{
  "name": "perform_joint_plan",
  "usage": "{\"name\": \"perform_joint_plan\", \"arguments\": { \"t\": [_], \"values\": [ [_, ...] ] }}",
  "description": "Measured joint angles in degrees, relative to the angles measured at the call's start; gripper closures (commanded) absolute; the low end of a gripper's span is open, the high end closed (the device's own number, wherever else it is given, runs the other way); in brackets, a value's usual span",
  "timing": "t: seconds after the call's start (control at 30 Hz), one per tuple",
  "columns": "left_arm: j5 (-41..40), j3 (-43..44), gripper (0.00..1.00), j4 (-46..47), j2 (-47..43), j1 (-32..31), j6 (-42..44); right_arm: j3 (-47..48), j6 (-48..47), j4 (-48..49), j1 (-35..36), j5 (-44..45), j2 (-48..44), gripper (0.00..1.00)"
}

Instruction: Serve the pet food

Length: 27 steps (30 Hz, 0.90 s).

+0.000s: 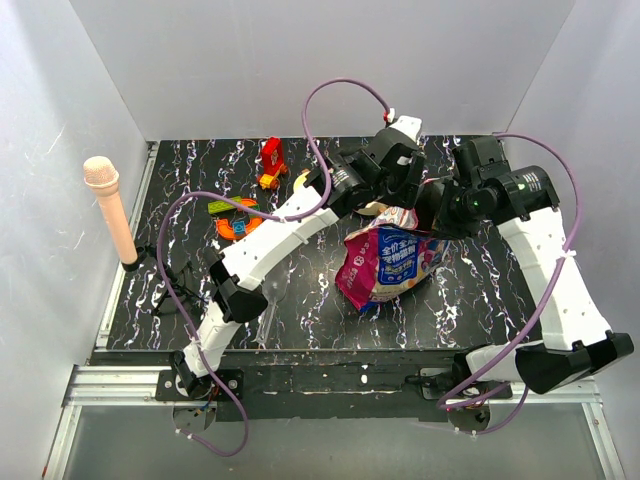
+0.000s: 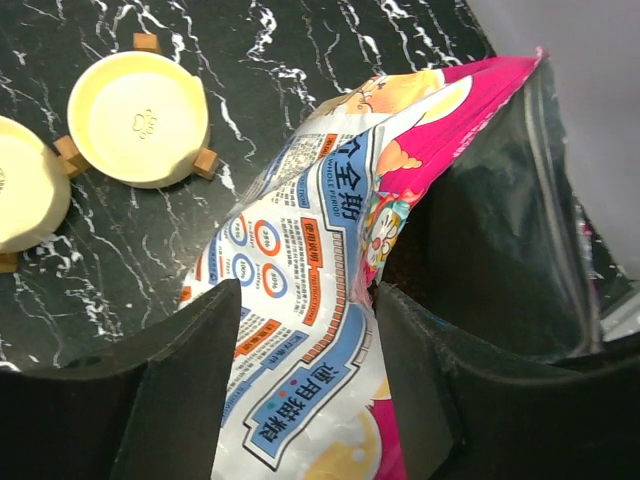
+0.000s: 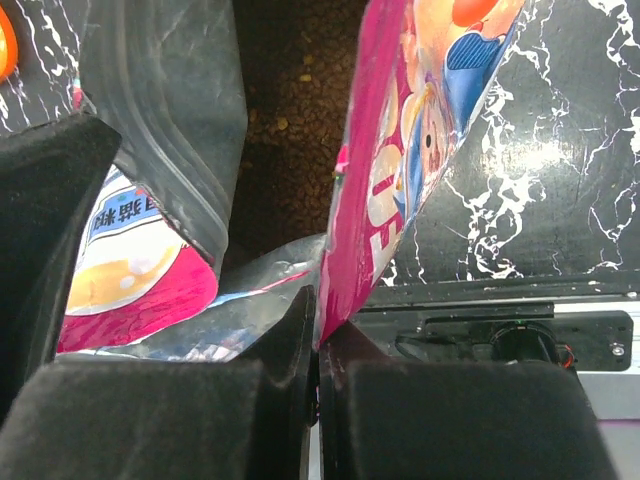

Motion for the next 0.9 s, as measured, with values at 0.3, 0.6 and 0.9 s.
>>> {"name": "perform_joint_plan", "arguments": {
  "t": [0.3, 0.6, 0.9],
  "values": [
    [4.7, 0.7, 0.02, -1.2, 0.0, 0.0, -5.9, 0.8, -1.2, -0.9, 0.1, -1.0, 0.6, 0.99],
    [2.3, 0.9, 0.41, -5.9, 3.1, -2.6, -10.1, 0.7, -1.2, -1.1, 0.1, -1.3, 0.1, 0.99],
    [-3.1, 5.3, 1.0, -8.8, 5.6, -2.0, -9.0, -1.2, -3.9, -2.1, 0.0, 3.3, -2.5, 0.99]
  ]
}}
